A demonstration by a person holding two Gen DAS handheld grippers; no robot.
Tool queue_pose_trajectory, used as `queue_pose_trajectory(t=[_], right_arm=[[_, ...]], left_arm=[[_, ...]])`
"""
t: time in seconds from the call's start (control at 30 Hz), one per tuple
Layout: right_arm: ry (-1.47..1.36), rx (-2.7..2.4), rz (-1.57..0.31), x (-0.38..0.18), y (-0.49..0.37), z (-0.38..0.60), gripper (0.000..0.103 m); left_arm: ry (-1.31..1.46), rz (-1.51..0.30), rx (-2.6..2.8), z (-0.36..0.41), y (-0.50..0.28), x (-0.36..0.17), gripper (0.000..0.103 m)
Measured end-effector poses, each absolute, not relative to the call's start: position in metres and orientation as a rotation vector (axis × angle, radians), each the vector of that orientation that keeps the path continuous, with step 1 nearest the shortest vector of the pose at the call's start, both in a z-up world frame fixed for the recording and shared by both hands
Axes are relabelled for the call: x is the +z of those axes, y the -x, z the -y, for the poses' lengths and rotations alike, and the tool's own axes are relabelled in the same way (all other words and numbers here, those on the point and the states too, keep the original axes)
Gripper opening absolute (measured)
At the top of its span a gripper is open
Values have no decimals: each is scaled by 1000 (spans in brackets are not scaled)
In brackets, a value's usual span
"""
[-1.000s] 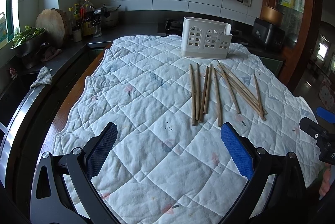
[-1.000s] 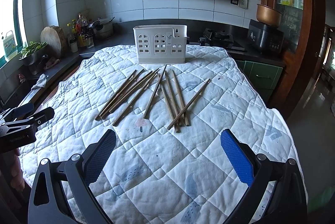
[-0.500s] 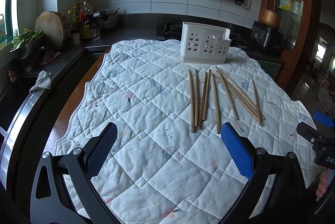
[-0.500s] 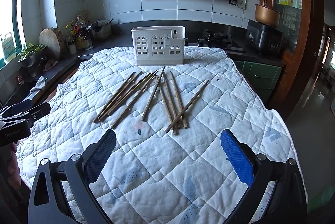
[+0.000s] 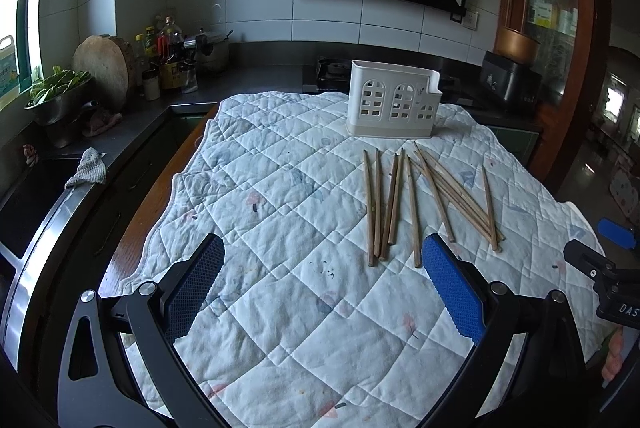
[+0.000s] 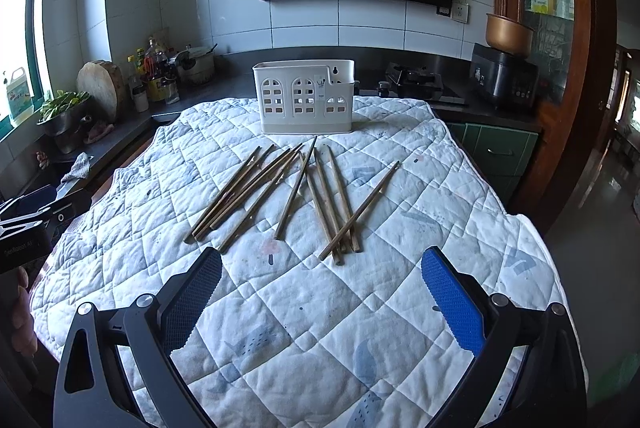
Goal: Organize utensils
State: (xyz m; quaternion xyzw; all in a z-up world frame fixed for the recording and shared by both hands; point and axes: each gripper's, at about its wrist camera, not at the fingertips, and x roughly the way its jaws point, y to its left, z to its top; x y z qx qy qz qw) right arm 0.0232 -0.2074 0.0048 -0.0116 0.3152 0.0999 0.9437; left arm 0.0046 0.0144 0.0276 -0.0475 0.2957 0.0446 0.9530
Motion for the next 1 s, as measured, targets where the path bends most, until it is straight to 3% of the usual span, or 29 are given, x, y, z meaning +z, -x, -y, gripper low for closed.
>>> queue_pose_trajectory(t=[0.67, 0.8, 0.87, 1.0], right_arm=[[-6, 156, -672, -9, -42, 216, 95], [-26, 152, -704, -16, -53, 219, 78], [-35, 146, -713, -19, -58, 220, 77], [-52, 144, -743, -25, -68, 218, 66]], left_arm=[[119, -626, 66, -13, -22, 12, 96], [126, -633, 64, -16, -29, 8, 96], [126, -636, 62, -17, -32, 6, 96], [126, -647, 60, -19, -39, 1, 96]])
